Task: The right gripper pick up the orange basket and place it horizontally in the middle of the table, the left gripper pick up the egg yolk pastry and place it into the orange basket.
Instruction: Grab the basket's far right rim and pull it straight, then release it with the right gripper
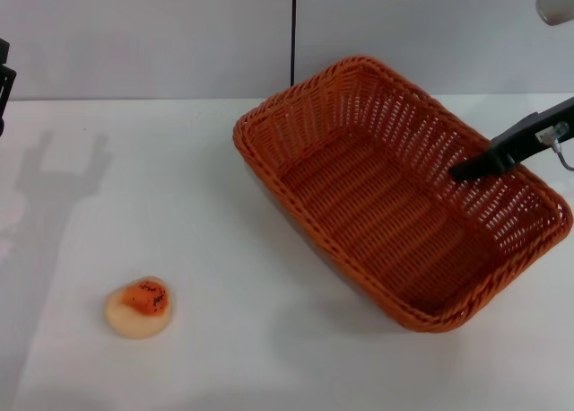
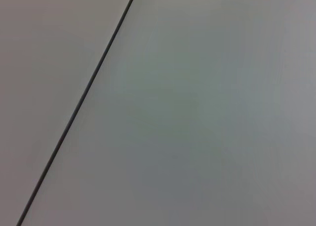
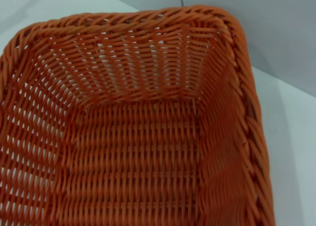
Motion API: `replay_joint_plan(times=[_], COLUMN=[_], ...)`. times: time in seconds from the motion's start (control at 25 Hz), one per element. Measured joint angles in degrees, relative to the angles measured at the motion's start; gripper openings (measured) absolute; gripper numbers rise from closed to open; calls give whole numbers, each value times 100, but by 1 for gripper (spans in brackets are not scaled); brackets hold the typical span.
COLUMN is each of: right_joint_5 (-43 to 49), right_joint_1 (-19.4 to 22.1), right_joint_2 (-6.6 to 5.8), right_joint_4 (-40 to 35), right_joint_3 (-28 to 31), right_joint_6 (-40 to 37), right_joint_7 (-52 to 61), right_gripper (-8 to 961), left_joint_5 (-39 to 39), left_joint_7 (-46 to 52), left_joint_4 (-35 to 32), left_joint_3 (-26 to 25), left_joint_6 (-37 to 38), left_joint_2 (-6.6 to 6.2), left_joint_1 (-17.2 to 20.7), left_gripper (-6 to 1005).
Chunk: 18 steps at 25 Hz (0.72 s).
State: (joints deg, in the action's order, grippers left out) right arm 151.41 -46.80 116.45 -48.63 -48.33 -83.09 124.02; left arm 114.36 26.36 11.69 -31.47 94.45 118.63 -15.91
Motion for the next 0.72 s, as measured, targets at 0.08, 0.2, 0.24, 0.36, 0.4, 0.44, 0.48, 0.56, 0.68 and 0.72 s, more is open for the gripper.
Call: replay_joint_plan(times=[0.08,0.2,0.24,0.36,0.4,0.44,0.48,0.56,0.68,0.72], right_joint_5=[-3,-6,-9,-148,-281,-446,-631,-1060,-1536,-1677], right_joint_1=[5,24,34,74,100,129,169,264,417,464], right_joint_2=[0,0,1,4,-6,-34,-75,-166,-282,-309], right_joint_4=[1,8,9,-5,-4,-2,5,19,6,-2], right_joint_3=[-1,-2,-1,4,17,32,47,65,69,71], right_joint_6=[-10,-34,-43,-97,-154,-217,-296,-472,-638,-685], right_joint_7=[0,-2,-4,-12,-38,-70,-108,-174,-214,-228], right_gripper=[420,282,271,239,228,217,206,185,163,163], left_joint_5=[6,6,9,29,29,29,39,41,42,42], left_joint_7=[0,0,0,0,0,0,13,62,138,152], left_joint_4=[6,6,9,18,18,18,18,18,18,18], left_joint_3=[5,5,14,32,32,32,41,44,45,45], left_joint_6=[-7,-7,-7,0,0,0,31,42,54,65], left_joint_2=[-6,-6,-6,-7,-7,-7,-4,-3,-3,-5], left_joint_1=[1,1,4,40,40,40,73,96,118,125], left_gripper=[859,859,859,859,859,859,859,859,859,859])
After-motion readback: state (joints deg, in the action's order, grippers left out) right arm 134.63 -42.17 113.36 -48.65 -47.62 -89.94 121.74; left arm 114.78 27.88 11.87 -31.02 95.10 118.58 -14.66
